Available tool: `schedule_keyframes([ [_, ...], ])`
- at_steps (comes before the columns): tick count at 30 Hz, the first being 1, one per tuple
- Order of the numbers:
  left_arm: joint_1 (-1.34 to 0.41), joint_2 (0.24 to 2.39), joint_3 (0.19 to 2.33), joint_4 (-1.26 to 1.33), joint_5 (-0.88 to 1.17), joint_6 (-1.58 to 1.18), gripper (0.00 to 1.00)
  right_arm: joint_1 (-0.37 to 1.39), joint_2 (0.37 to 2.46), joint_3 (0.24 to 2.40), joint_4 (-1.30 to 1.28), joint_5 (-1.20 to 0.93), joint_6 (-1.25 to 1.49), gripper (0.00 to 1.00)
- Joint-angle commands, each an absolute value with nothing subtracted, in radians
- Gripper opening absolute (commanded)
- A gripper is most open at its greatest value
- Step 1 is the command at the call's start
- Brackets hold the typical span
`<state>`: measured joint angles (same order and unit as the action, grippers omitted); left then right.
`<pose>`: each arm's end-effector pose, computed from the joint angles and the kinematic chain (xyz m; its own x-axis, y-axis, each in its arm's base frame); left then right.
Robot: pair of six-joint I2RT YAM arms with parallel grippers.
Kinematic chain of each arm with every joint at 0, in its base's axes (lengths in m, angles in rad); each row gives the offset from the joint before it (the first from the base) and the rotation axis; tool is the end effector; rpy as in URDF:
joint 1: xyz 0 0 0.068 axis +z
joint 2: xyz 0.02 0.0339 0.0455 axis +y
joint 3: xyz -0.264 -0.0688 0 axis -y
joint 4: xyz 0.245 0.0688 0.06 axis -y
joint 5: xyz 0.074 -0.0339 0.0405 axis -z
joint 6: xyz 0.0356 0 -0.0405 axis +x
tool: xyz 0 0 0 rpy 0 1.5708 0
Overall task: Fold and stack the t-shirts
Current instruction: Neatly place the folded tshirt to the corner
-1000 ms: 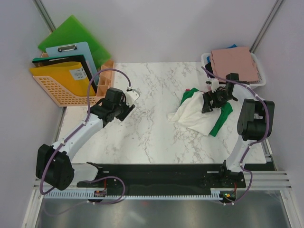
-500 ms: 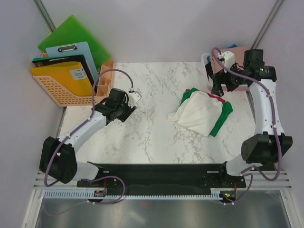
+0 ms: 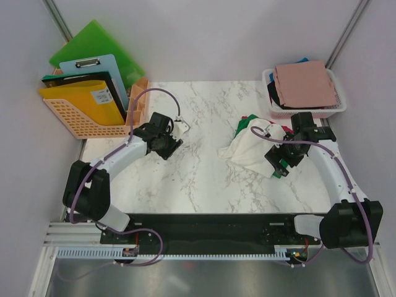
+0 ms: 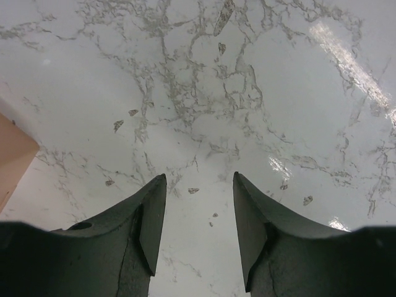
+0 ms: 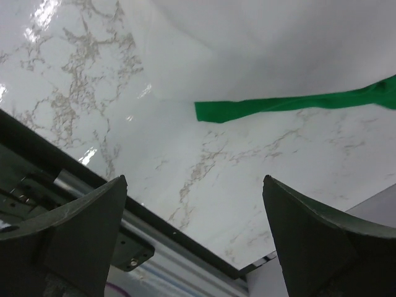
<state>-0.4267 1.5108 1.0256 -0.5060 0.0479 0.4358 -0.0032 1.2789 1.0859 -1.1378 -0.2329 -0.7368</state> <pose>0.2805 -0.1294 0.2242 -0.5059 0.6932 -0.5134 0.7179 0.6683 0.1949 0.2218 0.0075 0.2727 -0.6846 -0.6516 -0.3267 -0.6910 0.7228 0.0063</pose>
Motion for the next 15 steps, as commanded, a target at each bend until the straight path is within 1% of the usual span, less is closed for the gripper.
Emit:
schedule_keyframes([
  [1,-0.423,1.523,1.086,-0.534,0.081,0.423,0.54,0.075,1.264,1.078,-0.983,-0.112,-0.718,0.98],
  [7,-0.423,1.516,1.086,-0.532,0.061,0.423,0.54,0.276,1.304,1.036,-0.833,0.124,-0.686,0.98],
  [8,-0.423,1.514,1.086,-0.534,0.058,0.422,0.54,0.331,1.313,1.028,-0.824,0.146,-0.686,0.98],
  [11,-0.423,1.513,1.085,-0.532,0.057,0.422,0.54,0.402,1.356,1.011,-0.795,0.186,-0.661,0.98],
  [15,-0.423,1.513,1.081,-0.531,0.048,0.423,0.54,0.454,1.399,1.043,-0.782,0.192,-0.603,0.98],
])
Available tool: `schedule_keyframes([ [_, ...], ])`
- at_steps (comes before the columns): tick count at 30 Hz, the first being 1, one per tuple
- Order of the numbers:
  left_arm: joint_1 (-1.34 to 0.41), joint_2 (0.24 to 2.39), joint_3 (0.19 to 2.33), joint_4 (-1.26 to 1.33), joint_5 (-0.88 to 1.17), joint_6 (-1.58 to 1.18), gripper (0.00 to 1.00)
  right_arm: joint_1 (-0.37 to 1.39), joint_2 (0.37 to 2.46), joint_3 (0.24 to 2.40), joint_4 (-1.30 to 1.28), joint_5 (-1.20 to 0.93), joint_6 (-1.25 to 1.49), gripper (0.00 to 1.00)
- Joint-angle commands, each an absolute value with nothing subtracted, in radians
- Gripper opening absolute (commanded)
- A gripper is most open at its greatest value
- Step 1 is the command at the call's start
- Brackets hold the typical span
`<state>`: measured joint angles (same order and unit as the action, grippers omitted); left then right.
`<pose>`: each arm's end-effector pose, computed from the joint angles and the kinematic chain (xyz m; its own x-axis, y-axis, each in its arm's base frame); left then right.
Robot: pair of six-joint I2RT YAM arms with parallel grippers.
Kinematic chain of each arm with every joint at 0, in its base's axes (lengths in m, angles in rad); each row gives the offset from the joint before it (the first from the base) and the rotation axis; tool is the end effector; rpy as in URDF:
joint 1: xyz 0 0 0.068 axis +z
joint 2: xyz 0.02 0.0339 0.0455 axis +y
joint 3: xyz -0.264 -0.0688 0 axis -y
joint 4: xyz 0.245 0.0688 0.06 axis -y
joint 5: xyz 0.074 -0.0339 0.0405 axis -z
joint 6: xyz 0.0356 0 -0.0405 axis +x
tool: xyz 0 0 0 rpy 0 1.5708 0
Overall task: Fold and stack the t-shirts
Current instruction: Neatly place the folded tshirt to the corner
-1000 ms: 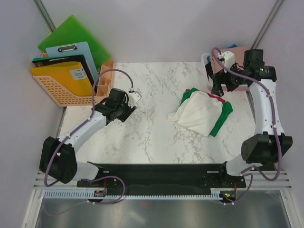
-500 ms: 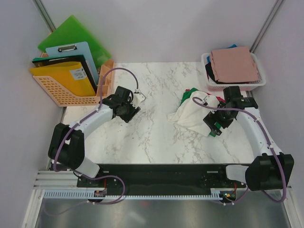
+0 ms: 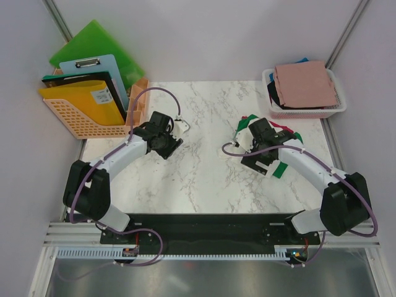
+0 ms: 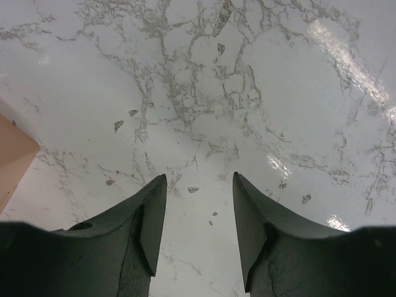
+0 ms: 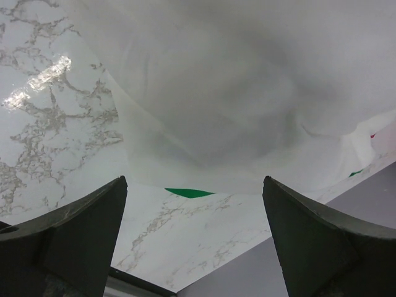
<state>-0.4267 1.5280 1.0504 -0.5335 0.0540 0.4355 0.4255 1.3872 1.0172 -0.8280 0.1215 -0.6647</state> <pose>0.2833 -0.1309 0.2251 -0.5141 0.6965 -0.5007 0.7238 0.6655 0.1825 0.2402 0.1041 0.2386 -0.4397 -0.8715 -0.2171 -0.8141 0.4889 -0.3135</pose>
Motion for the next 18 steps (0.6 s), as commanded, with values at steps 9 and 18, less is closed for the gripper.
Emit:
schedule_keyframes([
  [9,-0.423,1.496,1.06,-0.517,0.038,0.433,0.54,0.71,1.361,1.016,-0.9,0.264,-0.485,0.98],
  [18,-0.423,1.49,1.054,-0.515,0.037,0.434,0.54,0.799,1.451,0.922,-0.864,0.331,-0.452,0.98],
])
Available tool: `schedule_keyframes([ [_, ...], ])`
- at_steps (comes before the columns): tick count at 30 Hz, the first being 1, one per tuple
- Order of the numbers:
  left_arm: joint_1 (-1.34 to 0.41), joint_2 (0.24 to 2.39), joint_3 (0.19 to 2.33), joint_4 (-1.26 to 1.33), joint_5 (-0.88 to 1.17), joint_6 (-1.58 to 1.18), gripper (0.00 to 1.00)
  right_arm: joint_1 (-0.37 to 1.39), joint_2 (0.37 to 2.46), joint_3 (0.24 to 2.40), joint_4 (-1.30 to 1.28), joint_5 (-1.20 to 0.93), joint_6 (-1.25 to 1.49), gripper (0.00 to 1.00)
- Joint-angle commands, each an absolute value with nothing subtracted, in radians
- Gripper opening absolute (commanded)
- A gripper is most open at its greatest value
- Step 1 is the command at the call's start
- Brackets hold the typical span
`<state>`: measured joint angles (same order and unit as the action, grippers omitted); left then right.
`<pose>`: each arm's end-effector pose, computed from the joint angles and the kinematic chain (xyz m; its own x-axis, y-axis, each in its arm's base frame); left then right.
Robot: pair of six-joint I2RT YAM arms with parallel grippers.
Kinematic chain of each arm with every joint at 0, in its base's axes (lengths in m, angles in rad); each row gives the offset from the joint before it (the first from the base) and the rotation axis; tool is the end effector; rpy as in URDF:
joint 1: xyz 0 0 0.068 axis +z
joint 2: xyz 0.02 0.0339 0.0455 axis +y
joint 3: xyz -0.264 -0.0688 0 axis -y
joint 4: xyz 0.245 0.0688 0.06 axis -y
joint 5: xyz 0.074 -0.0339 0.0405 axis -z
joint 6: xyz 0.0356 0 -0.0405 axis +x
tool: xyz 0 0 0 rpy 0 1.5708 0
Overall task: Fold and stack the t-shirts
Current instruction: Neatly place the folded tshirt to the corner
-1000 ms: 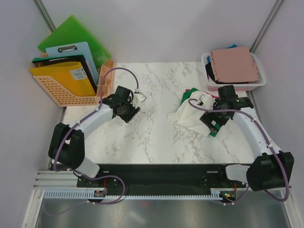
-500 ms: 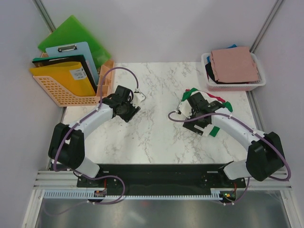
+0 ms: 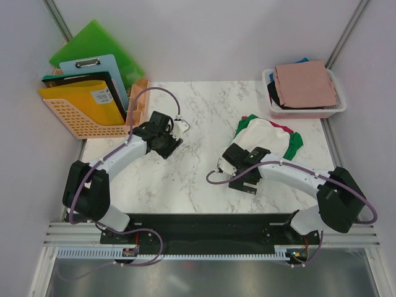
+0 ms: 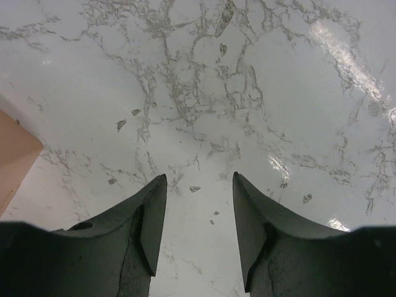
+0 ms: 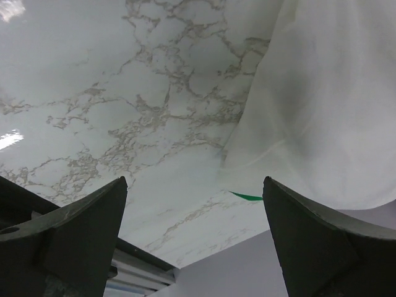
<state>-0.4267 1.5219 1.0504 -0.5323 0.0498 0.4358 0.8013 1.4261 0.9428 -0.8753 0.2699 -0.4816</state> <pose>0.2828 -0.1305 0.2269 -0.5113 0.6956 -0.5046 0.7209 0.6668 0.1887 0.1805 0.1726 0.2081 -0.3002 -0.9516 -0.0659 -0.8939 0.3048 -0.3286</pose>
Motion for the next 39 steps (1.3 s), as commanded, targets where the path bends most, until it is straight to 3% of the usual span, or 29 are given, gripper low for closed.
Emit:
schedule_keyframes([
  [1,-0.423,1.482,1.051,-0.515,0.038,0.436,0.54,0.799,1.462,0.92,-0.851,0.351,-0.445,0.98],
  [11,-0.423,1.442,1.005,-0.502,0.031,0.446,0.54,0.801,1.522,0.901,-0.628,0.671,-0.37,0.98],
  [25,-0.423,1.447,1.006,-0.502,0.034,0.451,0.54,0.798,1.542,0.867,-0.625,0.672,-0.368,0.98],
  [30,-0.423,1.459,1.017,-0.505,0.043,0.446,0.54,0.787,1.672,0.818,-0.554,0.733,-0.358,0.97],
  [31,-0.423,1.451,1.016,-0.506,0.041,0.449,0.54,0.782,1.69,0.816,-0.555,0.721,-0.354,0.92],
  [33,-0.423,1.444,1.012,-0.508,0.038,0.451,0.54,0.782,1.726,0.819,-0.554,0.722,-0.339,0.71],
  [35,-0.423,1.428,1.006,-0.509,0.04,0.453,0.54,0.782,1.735,0.827,-0.555,0.721,-0.33,0.41],
  [37,-0.423,1.422,0.999,-0.509,0.046,0.453,0.54,0.784,1.735,0.837,-0.561,0.738,-0.327,0.25],
  [38,-0.423,1.419,0.999,-0.511,0.051,0.449,0.54,0.782,1.735,0.841,-0.564,0.747,-0.325,0.07],
  [39,-0.423,1.417,0.997,-0.511,0.054,0.451,0.54,0.784,1.732,0.842,-0.566,0.755,-0.325,0.07],
])
